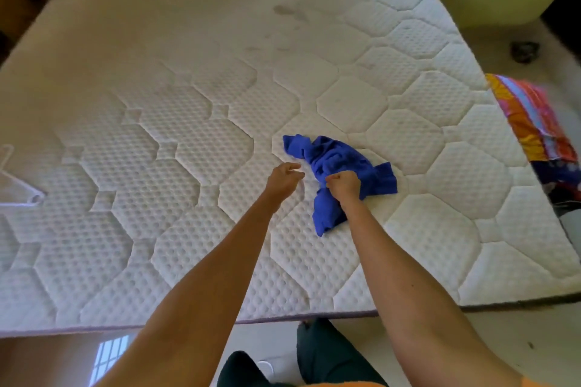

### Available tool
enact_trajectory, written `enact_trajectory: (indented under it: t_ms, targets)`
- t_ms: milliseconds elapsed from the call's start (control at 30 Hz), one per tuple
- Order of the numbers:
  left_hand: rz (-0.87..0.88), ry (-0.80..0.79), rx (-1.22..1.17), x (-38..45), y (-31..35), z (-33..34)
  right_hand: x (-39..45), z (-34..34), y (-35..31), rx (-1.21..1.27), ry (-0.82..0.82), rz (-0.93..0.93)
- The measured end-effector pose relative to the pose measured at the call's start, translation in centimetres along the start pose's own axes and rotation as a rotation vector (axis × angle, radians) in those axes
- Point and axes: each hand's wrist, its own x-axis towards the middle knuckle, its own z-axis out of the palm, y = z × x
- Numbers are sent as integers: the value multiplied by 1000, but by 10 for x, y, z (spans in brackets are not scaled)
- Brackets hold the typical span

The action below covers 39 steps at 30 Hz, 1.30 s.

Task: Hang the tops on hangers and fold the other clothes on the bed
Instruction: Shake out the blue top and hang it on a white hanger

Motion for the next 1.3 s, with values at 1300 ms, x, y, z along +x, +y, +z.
enact_trajectory:
  t_ms: [1300]
  targets:
    - [162, 775, 564, -206, 126, -292, -249, -32, -353, 670, -235, -952]
